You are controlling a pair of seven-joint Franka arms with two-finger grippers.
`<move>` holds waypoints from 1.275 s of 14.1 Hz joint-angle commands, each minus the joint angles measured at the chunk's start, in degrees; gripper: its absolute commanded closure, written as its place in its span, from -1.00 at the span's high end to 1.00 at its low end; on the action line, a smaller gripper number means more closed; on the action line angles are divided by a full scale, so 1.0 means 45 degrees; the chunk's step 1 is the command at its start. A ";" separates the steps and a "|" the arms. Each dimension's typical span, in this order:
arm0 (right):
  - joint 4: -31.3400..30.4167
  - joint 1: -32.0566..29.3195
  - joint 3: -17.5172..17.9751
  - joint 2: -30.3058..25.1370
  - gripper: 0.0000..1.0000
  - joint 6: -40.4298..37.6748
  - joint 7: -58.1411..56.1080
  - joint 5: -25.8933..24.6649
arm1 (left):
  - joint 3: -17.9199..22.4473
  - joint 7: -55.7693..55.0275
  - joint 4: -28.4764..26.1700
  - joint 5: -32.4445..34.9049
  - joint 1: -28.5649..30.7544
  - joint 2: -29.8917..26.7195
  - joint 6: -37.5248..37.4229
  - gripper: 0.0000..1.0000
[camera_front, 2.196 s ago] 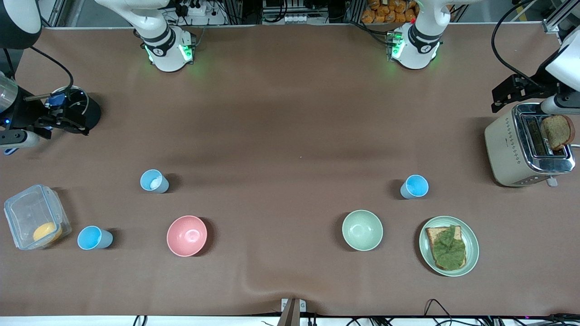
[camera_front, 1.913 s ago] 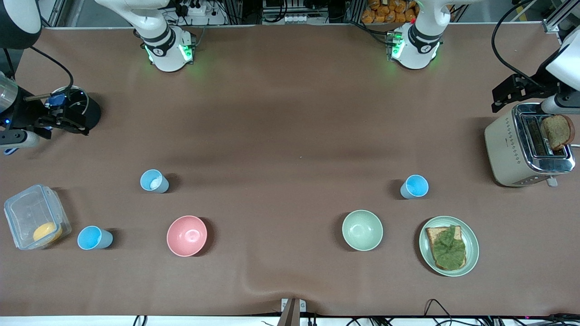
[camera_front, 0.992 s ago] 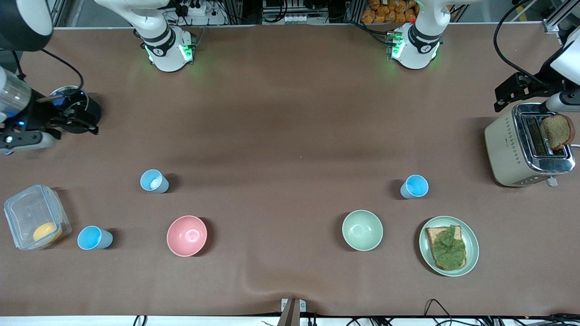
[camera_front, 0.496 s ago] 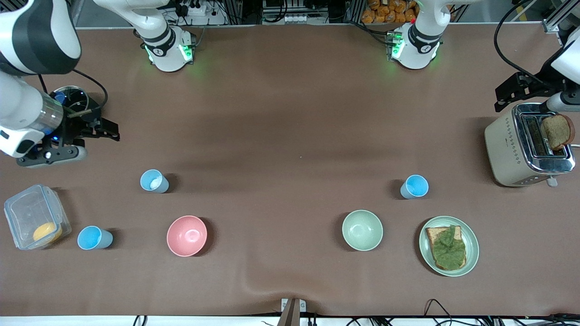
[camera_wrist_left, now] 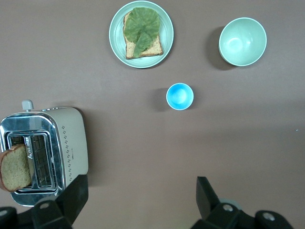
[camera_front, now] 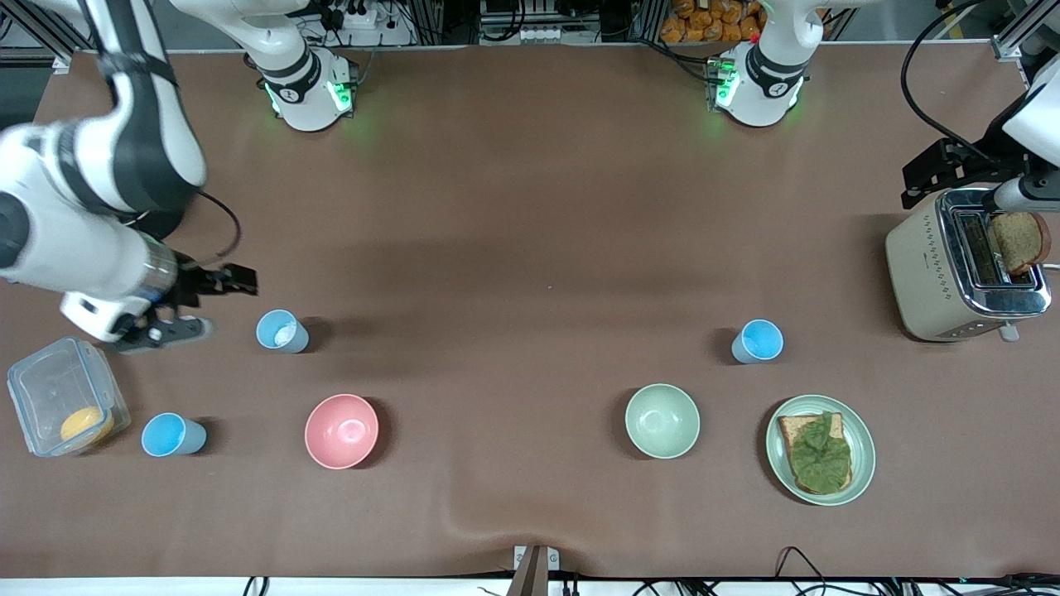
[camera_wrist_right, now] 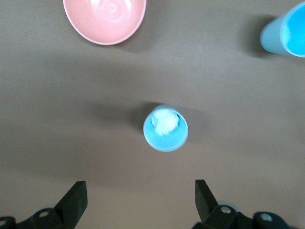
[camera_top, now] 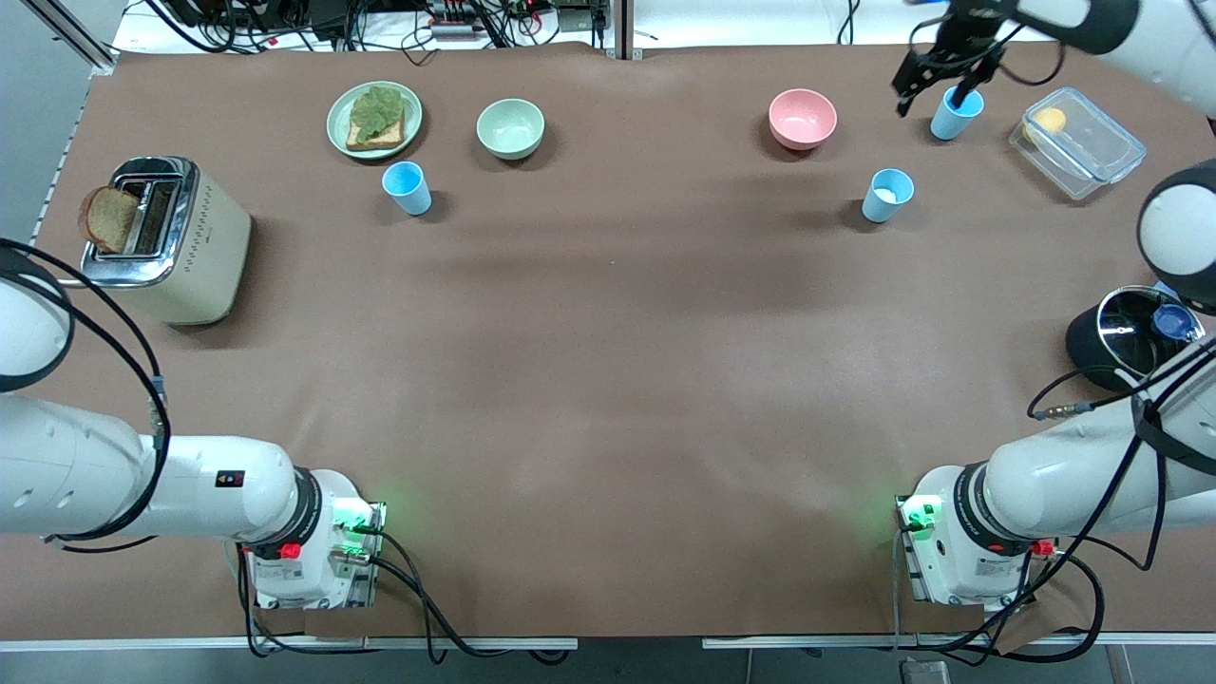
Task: Stack blue cups with both arms
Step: 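Reach the right gripper down to the blue cup beside the pink bowl and grasp it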
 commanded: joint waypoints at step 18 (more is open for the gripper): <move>-0.3661 0.1029 -0.0070 0.2379 -0.82 0.5764 0.4320 -0.3302 | 0.0004 0.0025 0.0545 0.1428 0.0070 0.0233 -0.0083 1.00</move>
